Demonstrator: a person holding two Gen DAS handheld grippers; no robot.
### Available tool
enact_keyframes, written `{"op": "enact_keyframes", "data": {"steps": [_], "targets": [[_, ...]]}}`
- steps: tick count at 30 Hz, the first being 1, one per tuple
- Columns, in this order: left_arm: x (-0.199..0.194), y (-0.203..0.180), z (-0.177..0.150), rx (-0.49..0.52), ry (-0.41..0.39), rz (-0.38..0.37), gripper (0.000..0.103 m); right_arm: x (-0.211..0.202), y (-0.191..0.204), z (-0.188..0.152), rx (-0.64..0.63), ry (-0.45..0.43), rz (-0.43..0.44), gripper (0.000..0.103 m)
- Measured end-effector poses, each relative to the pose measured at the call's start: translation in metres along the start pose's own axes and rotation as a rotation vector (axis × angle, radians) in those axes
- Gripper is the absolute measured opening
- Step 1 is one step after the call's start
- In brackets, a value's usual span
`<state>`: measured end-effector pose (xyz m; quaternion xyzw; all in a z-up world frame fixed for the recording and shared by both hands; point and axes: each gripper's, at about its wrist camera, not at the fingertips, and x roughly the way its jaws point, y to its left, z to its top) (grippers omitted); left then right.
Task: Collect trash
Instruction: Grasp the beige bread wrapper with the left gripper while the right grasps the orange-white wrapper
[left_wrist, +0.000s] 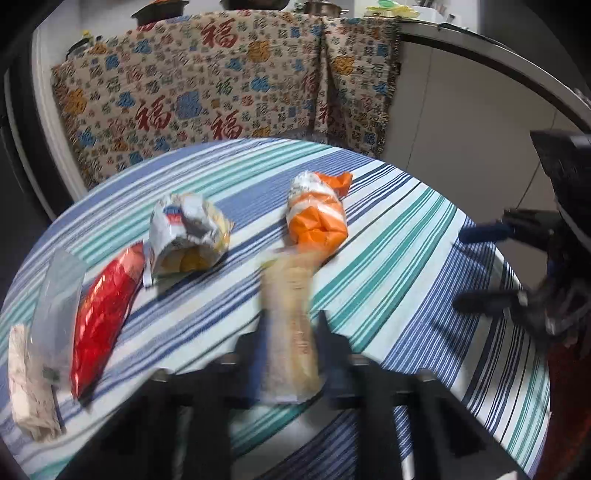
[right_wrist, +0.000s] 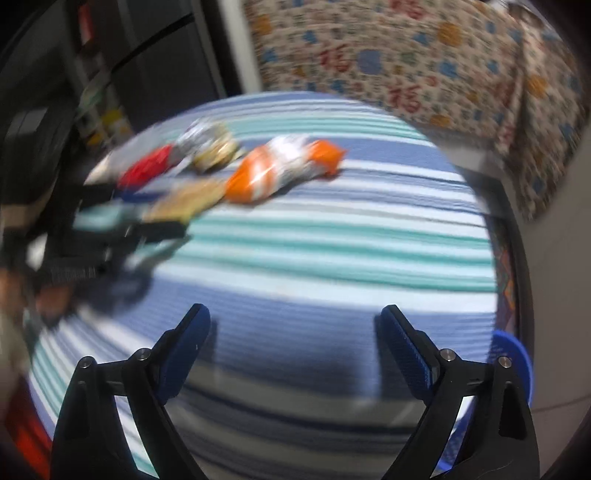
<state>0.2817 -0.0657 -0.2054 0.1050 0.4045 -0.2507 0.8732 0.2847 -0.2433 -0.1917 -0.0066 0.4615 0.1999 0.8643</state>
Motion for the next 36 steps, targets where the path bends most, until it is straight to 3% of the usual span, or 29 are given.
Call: {"op": "enact_keyframes", "data": {"steps": [5, 9, 13, 15, 17, 18, 20, 25, 30, 31, 32, 33, 34, 36], "targets": [[-0.024, 0.001, -0.027, -0.163, -0.028, 0.144, 0.018, 0.013, -0.007, 0.033, 0.102, -0.036, 0.022, 0.092], [-0.045, 0.001, -0.05, -0.309, -0.046, 0.264, 0.018, 0.037, 0.011, 0.058, 0.132, -0.048, 0.067, 0.091], [-0.05, 0.009, -0.058, -0.368, -0.048, 0.299, 0.019, 0.066, 0.025, 0.078, 0.157, -0.045, 0.018, 0.087], [-0.048, 0.017, -0.061, -0.403, -0.03, 0.273, 0.021, 0.074, 0.028, 0.079, 0.126, -0.038, -0.042, 0.065], [-0.049, 0.022, -0.063, -0.424, -0.037, 0.25, 0.021, 0.077, 0.032, 0.081, 0.044, -0.028, -0.102, 0.021], [-0.049, 0.023, -0.063, -0.425, -0.034, 0.244, 0.023, 0.076, 0.031, 0.079, 0.02, -0.019, -0.098, 0.02], [-0.047, 0.024, -0.064, -0.431, -0.021, 0.244, 0.03, 0.071, 0.026, 0.071, -0.021, -0.012, -0.06, 0.02], [-0.045, 0.022, -0.062, -0.415, -0.007, 0.262, 0.03, 0.048, 0.026, 0.038, -0.134, 0.02, -0.01, 0.02], [-0.045, 0.015, -0.061, -0.393, 0.009, 0.276, 0.031, 0.024, 0.01, 0.013, -0.137, 0.057, -0.017, 0.024], [-0.045, 0.016, -0.061, -0.394, 0.014, 0.27, 0.034, 0.021, 0.007, 0.011, -0.13, 0.067, -0.017, 0.033], [-0.047, 0.018, -0.06, -0.405, 0.02, 0.244, 0.038, 0.017, 0.003, 0.01, -0.119, 0.073, -0.01, 0.057], [-0.048, 0.02, -0.059, -0.419, 0.017, 0.221, 0.049, 0.013, 0.001, 0.009, -0.107, 0.067, -0.008, 0.066], [-0.051, 0.022, -0.057, -0.43, 0.0, 0.202, 0.053, 0.009, -0.002, 0.01, -0.095, 0.049, -0.008, 0.073], [-0.056, 0.021, -0.053, -0.411, -0.019, 0.192, 0.053, 0.003, -0.004, 0.015, -0.087, 0.03, -0.008, 0.073]]}}
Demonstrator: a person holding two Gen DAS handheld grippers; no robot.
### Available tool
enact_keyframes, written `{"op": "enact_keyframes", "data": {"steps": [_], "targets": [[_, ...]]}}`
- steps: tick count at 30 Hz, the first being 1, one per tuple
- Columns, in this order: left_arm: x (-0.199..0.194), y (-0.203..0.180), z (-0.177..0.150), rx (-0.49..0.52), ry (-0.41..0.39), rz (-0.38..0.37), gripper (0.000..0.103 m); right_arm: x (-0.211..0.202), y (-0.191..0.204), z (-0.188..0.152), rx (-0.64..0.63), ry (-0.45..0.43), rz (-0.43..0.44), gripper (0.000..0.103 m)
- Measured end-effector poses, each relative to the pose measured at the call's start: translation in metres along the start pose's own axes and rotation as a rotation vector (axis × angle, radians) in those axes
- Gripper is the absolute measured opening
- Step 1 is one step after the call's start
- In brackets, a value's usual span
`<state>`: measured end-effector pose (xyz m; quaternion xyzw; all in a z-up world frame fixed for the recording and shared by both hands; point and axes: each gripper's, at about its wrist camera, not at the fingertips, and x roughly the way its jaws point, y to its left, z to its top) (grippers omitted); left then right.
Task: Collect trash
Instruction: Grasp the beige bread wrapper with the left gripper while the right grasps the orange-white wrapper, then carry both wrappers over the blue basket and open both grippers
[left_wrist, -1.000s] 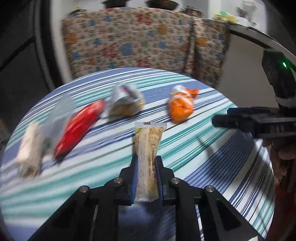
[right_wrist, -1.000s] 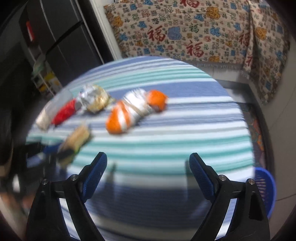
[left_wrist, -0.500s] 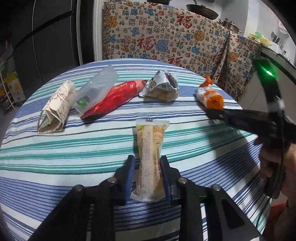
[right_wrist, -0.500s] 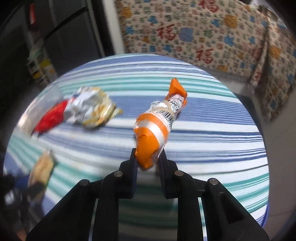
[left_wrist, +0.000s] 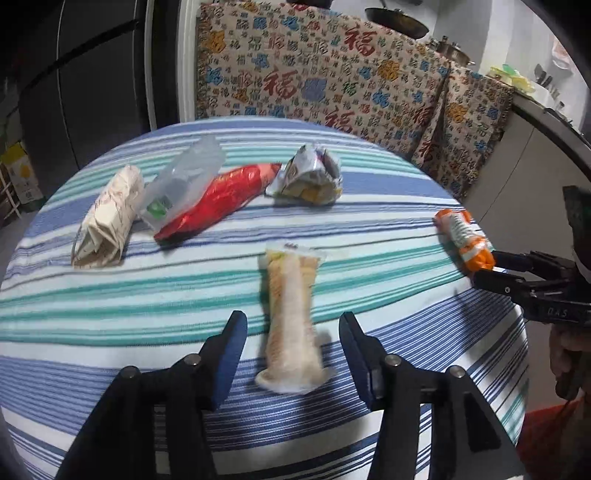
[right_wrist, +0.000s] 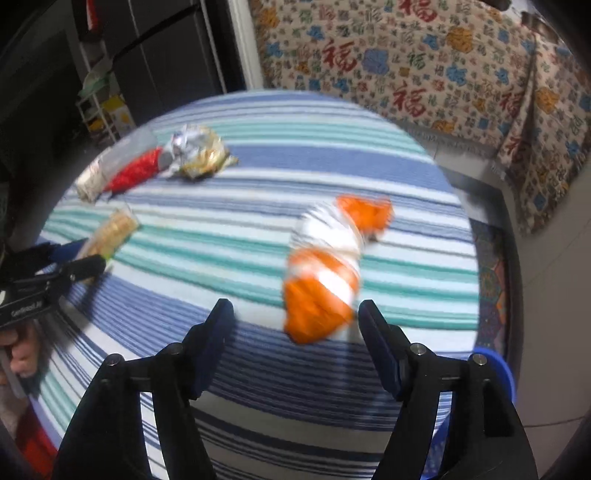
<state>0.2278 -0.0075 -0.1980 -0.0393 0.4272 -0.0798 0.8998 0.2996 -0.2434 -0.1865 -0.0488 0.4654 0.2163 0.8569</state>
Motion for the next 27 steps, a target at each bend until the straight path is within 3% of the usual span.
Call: {"op": "enact_keyframes", "data": {"steps": [9, 10, 11, 12, 13, 20, 27], "targets": [[0.01, -0.005, 0.004, 0.061, 0.037, 0.009, 0.053, 0.006, -0.004, 0.017, 0.057, -0.012, -0.035, 0.073], [0.01, -0.004, 0.003, 0.062, 0.038, 0.013, 0.052, 0.009, -0.004, 0.019, 0.059, -0.012, -0.04, 0.065], [0.01, -0.004, 0.003, 0.067, 0.037, 0.019, 0.047, 0.013, -0.005, 0.021, 0.058, 0.001, -0.042, 0.043], [0.009, -0.003, 0.002, 0.071, 0.034, 0.025, 0.028, 0.017, -0.005, 0.021, 0.05, 0.027, -0.051, 0.044], [0.009, -0.003, 0.001, 0.075, 0.035, 0.028, 0.017, 0.016, -0.005, 0.021, 0.051, 0.025, -0.05, 0.044], [-0.004, -0.002, 0.004, 0.039, -0.008, -0.017, 0.015, -0.014, 0.009, 0.018, 0.031, -0.036, 0.017, 0.043], [-0.009, -0.016, 0.007, 0.027, -0.019, -0.024, 0.015, -0.022, 0.022, 0.004, 0.002, -0.035, 0.066, 0.043]]}}
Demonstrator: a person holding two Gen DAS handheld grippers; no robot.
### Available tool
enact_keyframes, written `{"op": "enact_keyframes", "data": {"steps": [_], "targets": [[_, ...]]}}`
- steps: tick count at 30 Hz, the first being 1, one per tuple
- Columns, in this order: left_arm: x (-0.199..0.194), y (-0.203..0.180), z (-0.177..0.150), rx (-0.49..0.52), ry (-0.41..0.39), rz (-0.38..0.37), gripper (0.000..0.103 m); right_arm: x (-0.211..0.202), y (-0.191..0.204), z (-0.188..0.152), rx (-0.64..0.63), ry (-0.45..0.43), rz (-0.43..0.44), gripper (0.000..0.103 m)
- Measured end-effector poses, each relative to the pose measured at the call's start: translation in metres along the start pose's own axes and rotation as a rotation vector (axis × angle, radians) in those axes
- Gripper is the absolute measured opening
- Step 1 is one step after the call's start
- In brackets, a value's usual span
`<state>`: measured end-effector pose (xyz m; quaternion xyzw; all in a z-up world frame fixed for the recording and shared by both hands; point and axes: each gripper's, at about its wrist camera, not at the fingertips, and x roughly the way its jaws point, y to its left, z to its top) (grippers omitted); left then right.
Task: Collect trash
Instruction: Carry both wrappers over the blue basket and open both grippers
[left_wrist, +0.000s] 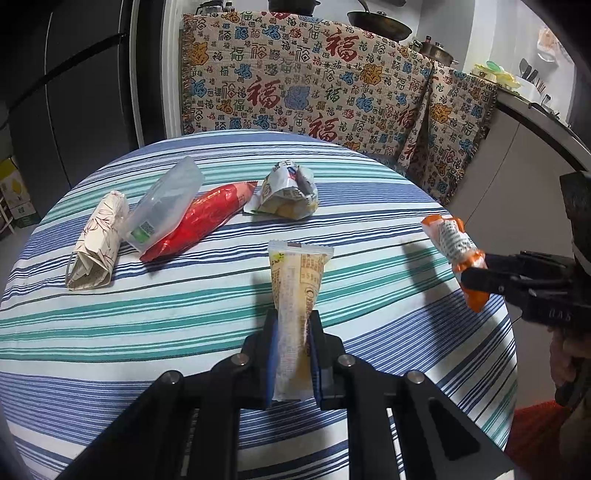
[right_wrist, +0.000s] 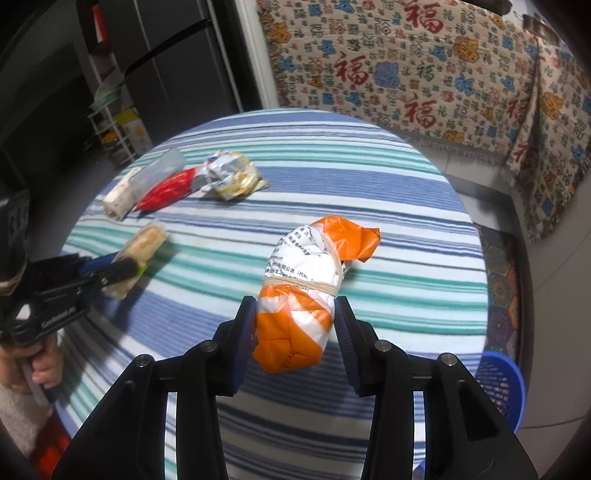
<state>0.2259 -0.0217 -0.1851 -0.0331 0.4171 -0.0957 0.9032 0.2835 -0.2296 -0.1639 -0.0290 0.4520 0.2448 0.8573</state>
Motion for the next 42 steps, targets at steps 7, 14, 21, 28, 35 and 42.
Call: {"op": "enact_keyframes", "data": {"steps": [7, 14, 21, 28, 35, 42], "targets": [[-0.001, -0.021, 0.0, 0.016, 0.001, 0.008, 0.015, -0.013, 0.001, -0.013, -0.015, 0.001, 0.007, 0.043], [-0.005, -0.05, -0.002, 0.034, -0.004, 0.004, 0.015, -0.035, -0.004, -0.034, -0.01, -0.009, -0.006, 0.043], [-0.013, -0.083, -0.006, 0.052, -0.005, -0.024, 0.015, -0.061, -0.019, -0.05, 0.014, -0.032, -0.031, 0.043], [-0.019, -0.131, -0.012, 0.089, -0.002, -0.081, 0.015, -0.087, -0.044, -0.07, 0.056, -0.052, -0.066, 0.043], [-0.017, -0.194, -0.016, 0.166, 0.01, -0.16, 0.015, -0.119, -0.075, -0.094, 0.128, -0.083, -0.139, 0.043], [-0.008, -0.253, -0.019, 0.236, 0.026, -0.222, 0.015, -0.146, -0.119, -0.12, 0.212, -0.104, -0.21, 0.043]]}}
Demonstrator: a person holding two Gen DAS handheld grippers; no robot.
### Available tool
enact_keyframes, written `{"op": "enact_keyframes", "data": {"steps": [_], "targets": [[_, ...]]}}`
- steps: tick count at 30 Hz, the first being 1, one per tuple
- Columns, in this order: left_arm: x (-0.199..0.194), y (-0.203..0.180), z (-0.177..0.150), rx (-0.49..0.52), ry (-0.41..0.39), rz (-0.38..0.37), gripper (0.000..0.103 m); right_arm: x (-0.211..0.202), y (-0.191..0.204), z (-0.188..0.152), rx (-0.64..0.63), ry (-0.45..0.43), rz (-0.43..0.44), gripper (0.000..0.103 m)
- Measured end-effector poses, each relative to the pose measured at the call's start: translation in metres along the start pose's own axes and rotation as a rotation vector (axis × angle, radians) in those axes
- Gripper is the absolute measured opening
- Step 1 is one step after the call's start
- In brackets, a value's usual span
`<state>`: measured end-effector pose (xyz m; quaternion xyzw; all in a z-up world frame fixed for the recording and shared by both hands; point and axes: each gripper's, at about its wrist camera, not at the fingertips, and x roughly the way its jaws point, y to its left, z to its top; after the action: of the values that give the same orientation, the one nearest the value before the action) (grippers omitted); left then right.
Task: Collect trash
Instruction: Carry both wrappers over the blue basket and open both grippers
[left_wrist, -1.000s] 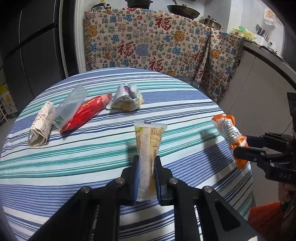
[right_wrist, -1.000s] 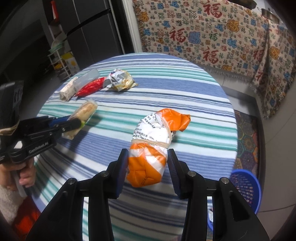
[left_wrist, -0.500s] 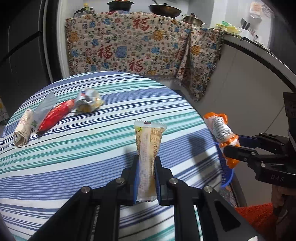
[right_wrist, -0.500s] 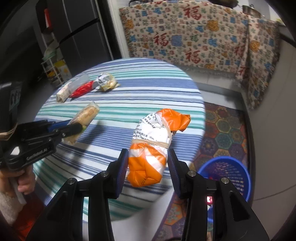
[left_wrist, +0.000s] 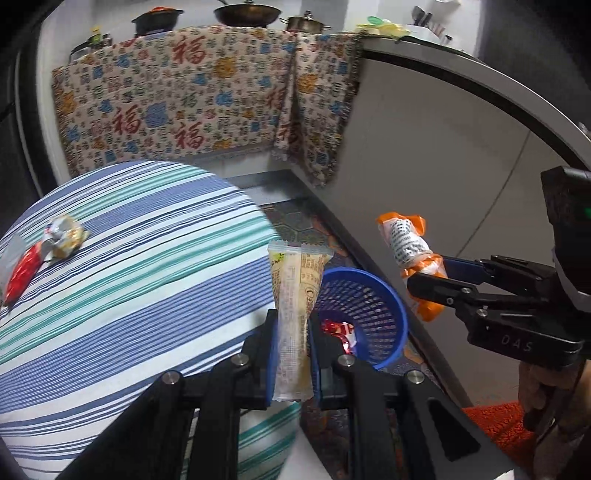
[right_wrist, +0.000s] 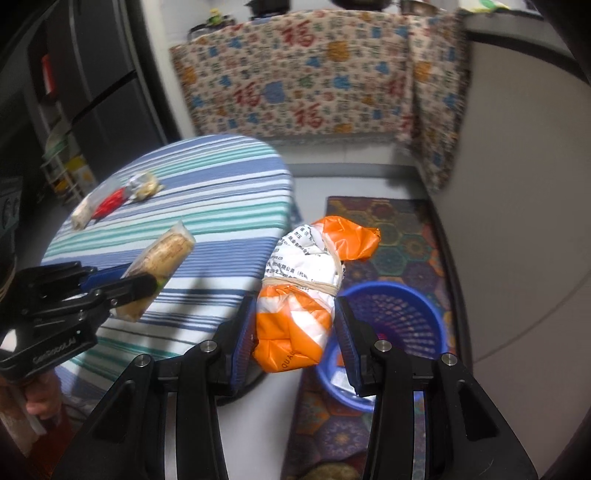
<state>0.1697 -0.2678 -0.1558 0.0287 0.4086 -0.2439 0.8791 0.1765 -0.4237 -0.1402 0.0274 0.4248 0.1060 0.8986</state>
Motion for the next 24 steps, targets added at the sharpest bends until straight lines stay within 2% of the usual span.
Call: {"op": "enact_keyframes", "data": {"steps": [11, 24], "targets": [[0.044, -0.056, 0.018, 0.039, 0.03, -0.056, 0.015, -0.009, -0.058, -0.015, 0.085, 0.013, -0.063, 0.043], [0.095, -0.087, 0.03, 0.043, 0.081, -0.092, 0.015, -0.002, -0.095, -0.027, 0.14, 0.058, -0.081, 0.043]]}}
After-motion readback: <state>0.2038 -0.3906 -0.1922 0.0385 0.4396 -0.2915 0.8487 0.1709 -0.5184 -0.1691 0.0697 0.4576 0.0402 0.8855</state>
